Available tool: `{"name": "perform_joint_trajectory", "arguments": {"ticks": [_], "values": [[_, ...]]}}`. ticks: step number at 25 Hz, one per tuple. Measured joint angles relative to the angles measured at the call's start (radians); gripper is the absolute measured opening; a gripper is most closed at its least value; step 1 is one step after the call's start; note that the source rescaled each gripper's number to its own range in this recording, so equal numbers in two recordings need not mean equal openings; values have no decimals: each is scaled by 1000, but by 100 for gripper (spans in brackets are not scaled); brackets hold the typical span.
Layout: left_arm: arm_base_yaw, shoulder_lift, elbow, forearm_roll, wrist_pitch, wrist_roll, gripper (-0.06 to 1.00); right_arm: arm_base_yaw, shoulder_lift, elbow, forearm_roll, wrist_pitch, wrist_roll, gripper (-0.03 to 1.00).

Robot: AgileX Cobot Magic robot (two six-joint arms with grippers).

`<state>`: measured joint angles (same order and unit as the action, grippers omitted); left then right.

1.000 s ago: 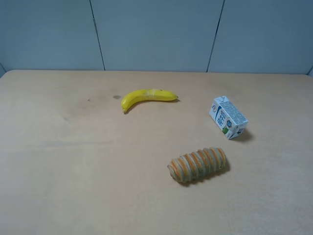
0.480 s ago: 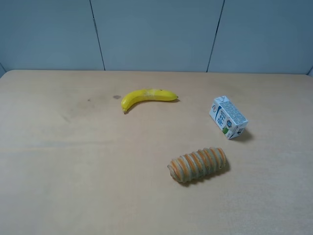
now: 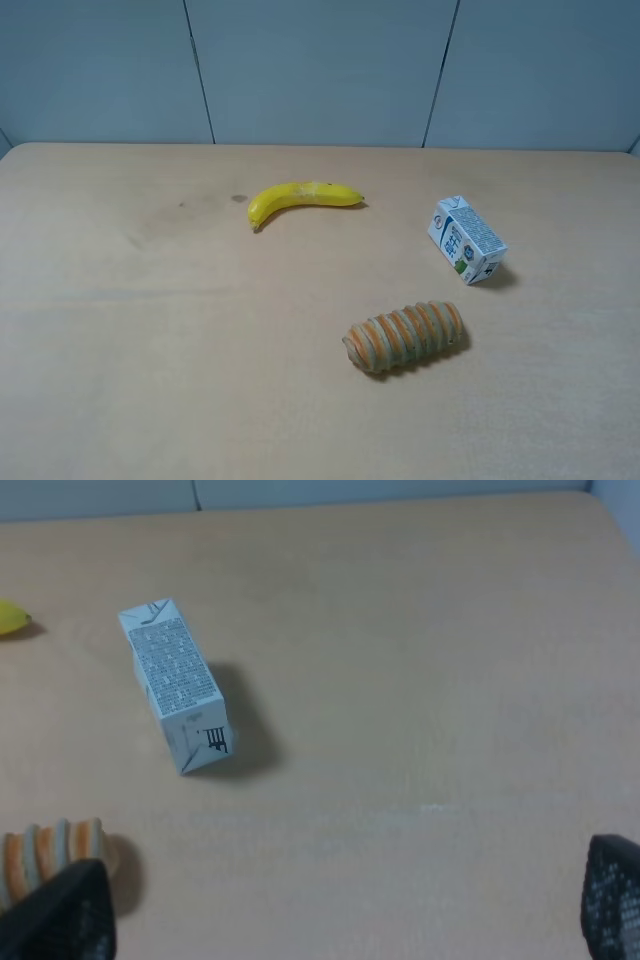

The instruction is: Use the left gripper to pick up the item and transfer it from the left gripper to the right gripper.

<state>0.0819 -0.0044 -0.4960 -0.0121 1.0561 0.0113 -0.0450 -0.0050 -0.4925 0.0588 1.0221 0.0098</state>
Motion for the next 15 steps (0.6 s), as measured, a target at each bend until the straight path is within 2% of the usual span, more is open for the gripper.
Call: {"name": "perform_joint_trajectory", "arguments": {"ticks": [15], "values": [[0,0,0,-1,0,0,89,0,0,0,0,0,0,100]]}}
